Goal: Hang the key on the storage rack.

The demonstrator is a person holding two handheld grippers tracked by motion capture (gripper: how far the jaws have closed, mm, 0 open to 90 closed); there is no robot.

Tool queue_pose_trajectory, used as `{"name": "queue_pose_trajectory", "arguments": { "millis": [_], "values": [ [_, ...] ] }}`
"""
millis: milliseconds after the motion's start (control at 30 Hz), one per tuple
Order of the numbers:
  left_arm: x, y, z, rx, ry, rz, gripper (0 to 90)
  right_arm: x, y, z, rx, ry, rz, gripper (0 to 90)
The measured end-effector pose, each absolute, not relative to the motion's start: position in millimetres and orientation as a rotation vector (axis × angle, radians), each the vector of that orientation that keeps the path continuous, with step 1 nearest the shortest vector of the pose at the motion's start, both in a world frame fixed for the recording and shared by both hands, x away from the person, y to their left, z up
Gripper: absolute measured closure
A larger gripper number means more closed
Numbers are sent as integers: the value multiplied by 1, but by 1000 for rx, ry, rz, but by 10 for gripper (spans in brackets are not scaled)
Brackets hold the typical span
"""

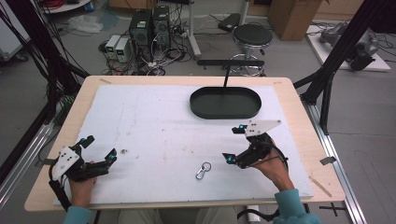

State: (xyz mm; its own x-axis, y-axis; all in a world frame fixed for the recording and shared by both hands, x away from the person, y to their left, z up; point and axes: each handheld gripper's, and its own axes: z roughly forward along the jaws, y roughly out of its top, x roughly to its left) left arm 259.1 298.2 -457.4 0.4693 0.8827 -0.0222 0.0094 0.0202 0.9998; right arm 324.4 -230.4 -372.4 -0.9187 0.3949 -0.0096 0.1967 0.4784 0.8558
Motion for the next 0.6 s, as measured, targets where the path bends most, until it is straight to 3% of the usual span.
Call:
{"name": "queue_pose_trajectory", "arguments": {
  "millis": [600],
  "values": [
    [259, 298, -457, 1389, 855, 823, 18, 335, -172, -394, 358, 2865, 1128, 42]
  ]
}}
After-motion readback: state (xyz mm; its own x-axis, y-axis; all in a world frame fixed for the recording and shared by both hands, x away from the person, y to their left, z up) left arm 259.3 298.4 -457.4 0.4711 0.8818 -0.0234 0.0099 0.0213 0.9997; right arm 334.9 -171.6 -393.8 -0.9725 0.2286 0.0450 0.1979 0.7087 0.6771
